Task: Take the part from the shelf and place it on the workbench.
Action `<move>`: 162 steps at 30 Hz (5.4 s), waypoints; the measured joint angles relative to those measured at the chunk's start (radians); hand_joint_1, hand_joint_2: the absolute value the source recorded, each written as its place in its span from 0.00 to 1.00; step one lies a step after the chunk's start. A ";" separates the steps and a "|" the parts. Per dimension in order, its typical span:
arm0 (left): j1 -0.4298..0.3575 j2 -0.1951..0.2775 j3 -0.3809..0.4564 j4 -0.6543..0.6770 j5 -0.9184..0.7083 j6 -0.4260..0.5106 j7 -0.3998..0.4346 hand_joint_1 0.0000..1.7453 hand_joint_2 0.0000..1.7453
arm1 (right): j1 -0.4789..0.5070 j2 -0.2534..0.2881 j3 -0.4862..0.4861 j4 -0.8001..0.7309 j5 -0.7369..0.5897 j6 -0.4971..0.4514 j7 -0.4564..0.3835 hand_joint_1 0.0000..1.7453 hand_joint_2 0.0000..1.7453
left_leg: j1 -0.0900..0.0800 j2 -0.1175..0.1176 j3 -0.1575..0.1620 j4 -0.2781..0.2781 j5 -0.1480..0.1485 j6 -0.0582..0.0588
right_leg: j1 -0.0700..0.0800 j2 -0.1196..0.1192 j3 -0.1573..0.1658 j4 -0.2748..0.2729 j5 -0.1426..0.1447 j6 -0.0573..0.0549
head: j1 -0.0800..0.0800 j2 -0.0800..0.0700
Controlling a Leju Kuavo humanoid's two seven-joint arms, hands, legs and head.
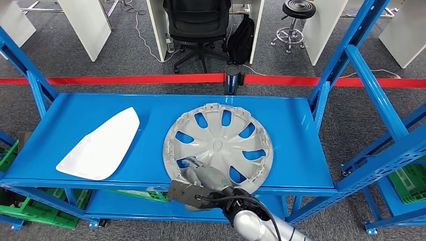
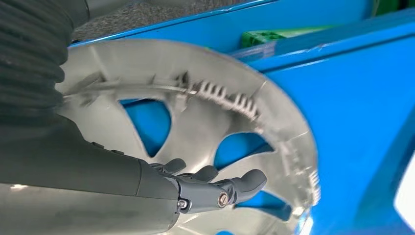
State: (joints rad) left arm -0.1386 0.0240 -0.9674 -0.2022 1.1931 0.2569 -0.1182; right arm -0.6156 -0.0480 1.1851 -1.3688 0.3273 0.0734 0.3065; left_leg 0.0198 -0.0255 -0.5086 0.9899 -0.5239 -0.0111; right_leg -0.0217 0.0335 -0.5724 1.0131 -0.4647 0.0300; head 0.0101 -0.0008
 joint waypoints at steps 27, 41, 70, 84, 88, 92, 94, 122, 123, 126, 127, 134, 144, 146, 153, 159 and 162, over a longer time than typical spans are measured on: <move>-0.014 0.000 0.000 0.000 -0.008 -0.012 0.001 0.00 0.00 | -0.016 0.093 0.052 0.138 0.139 0.002 -0.005 0.00 1.00 | 0.000 0.000 0.000 0.000 0.000 0.000 | 0.000 0.000 0.000 0.000 0.000 0.000 | 0.000 0.000; -0.012 0.000 0.008 0.000 -0.009 -0.008 0.002 0.00 0.00 | -0.012 0.083 -0.008 0.207 0.524 -0.086 0.088 0.52 1.00 | 0.000 0.000 0.000 0.000 0.000 0.000 | 0.000 0.000 0.000 0.000 0.000 0.000 | 0.000 0.000; -0.014 0.000 0.009 0.000 -0.029 -0.006 0.012 0.00 0.00 | 0.043 0.093 -0.046 0.233 0.663 -0.142 0.109 1.00 1.00 | 0.000 -0.001 -0.002 0.005 0.006 0.002 | 0.000 0.000 0.000 0.000 0.007 0.003 | 0.000 0.000; -0.010 -0.003 0.011 0.000 -0.024 0.000 -0.008 0.00 0.00 | 0.033 0.035 -0.219 -0.040 0.422 -0.333 0.046 1.00 1.00 | 0.000 0.001 -0.002 0.009 0.008 0.003 | 0.000 0.001 -0.008 0.000 0.012 0.005 | 0.001 0.000; -0.007 -0.003 0.013 0.000 -0.024 0.001 -0.008 0.00 0.00 | 0.026 0.016 -0.248 -0.114 0.376 -0.336 0.043 1.00 1.00 | 0.000 0.001 0.000 0.009 0.009 0.002 | 0.000 0.001 -0.010 0.000 0.013 0.005 | 0.001 0.000; -0.008 -0.003 0.016 0.000 -0.024 0.001 -0.009 0.00 0.00 | 0.023 -0.001 -0.269 -0.170 0.334 -0.336 0.042 1.00 1.00 | 0.000 0.001 -0.001 0.009 0.009 0.002 | 0.000 0.001 -0.010 0.000 0.013 0.005 | 0.001 0.000; -0.008 -0.003 0.016 0.000 -0.025 0.001 -0.009 0.00 0.00 | 0.021 -0.009 -0.276 -0.191 0.312 -0.337 0.042 1.00 1.00 | 0.000 0.001 -0.001 0.009 0.009 0.003 | 0.000 0.001 -0.011 0.000 0.013 0.006 | 0.001 0.000; 0.010 -0.003 0.027 0.001 -0.019 0.007 -0.063 0.00 0.00 | 0.158 -0.149 -0.495 -0.542 -0.006 -0.728 -0.205 1.00 1.00 | 0.000 -0.002 -0.005 0.010 0.008 0.003 | -0.001 0.000 -0.014 -0.001 0.012 0.007 | 0.003 0.000; 0.012 -0.002 0.029 0.001 -0.017 0.007 -0.068 0.00 0.00 | 0.172 -0.158 -0.513 -0.571 -0.046 -0.740 -0.223 1.00 1.00 | 0.000 -0.002 -0.005 0.010 0.008 0.003 | -0.001 0.000 -0.014 -0.001 0.012 0.007 | 0.003 0.000; 0.020 0.000 0.036 0.001 -0.012 0.006 -0.077 0.00 0.00 | 0.214 -0.182 -0.562 -0.646 -0.139 -0.754 -0.270 1.00 1.00 | 0.000 -0.002 -0.005 0.010 0.008 0.003 | -0.001 0.000 -0.014 -0.001 0.012 0.007 | 0.002 0.000; 0.021 0.000 0.037 0.001 -0.010 0.006 -0.078 0.00 0.00 | 0.227 -0.188 -0.577 -0.668 -0.164 -0.755 -0.283 1.00 1.00 | 0.000 -0.002 -0.005 0.010 0.007 0.003 | -0.001 0.000 -0.014 -0.001 0.012 0.007 | 0.002 0.000; 0.023 0.002 0.042 0.002 -0.007 0.005 -0.072 0.00 0.00 | 0.272 -0.211 -0.632 -0.741 -0.252 -0.758 -0.333 1.00 1.00 | 0.000 -0.002 -0.005 0.010 0.008 0.003 | -0.001 -0.001 -0.014 -0.001 0.012 0.007 | 0.002 0.000; 0.023 0.002 0.042 0.003 -0.007 0.005 -0.071 0.00 0.00 | 0.282 -0.215 -0.645 -0.757 -0.270 -0.758 -0.348 1.00 1.00 | 0.000 -0.002 -0.005 0.010 0.008 0.003 | -0.001 -0.001 -0.014 -0.001 0.012 0.007 | 0.001 0.000; 0.024 0.002 0.043 0.003 -0.006 0.005 -0.070 0.00 0.00 | 0.301 -0.218 -0.664 -0.777 -0.292 -0.758 -0.372 1.00 1.00 | 0.000 -0.002 -0.005 0.010 0.008 0.003 | -0.001 -0.001 -0.014 -0.001 0.012 0.007 | 0.001 0.000; 0.024 0.011 0.053 0.005 0.004 -0.003 -0.071 0.00 0.00 | 0.402 -0.242 -0.745 -0.871 -0.374 -0.725 -0.428 1.00 1.00 | -0.003 -0.002 -0.009 0.017 0.005 0.007 | -0.006 -0.001 -0.014 -0.003 0.014 0.012 | -0.001 0.000; 0.022 0.015 0.059 0.005 0.009 -0.009 -0.073 0.00 0.00 | 0.403 -0.248 -0.747 -0.872 -0.419 -0.655 -0.429 1.00 1.00 | -0.003 0.003 -0.007 0.000 0.021 0.031 | -0.009 -0.004 -0.028 0.007 0.007 0.028 | -0.002 0.000; 0.022 0.015 0.060 0.005 0.011 -0.011 -0.073 0.00 0.00 | 0.402 -0.255 -0.748 -0.872 -0.433 -0.630 -0.429 1.00 1.00 | 0.000 0.008 -0.005 -0.012 0.031 0.042 | -0.009 -0.019 -0.101 0.163 -0.073 0.030 | 0.014 0.000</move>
State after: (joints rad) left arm -0.1162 0.0390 -0.9074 -0.1968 1.2037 0.2458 -0.1916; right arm -0.2135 -0.3034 0.4374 -2.2408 -0.1057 -0.5567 -0.1225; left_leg 0.0198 -0.0171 -0.5137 0.9783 -0.4928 0.0304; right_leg -0.0310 0.0145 -0.6738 1.1763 -0.5375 0.0601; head 0.0239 -0.0008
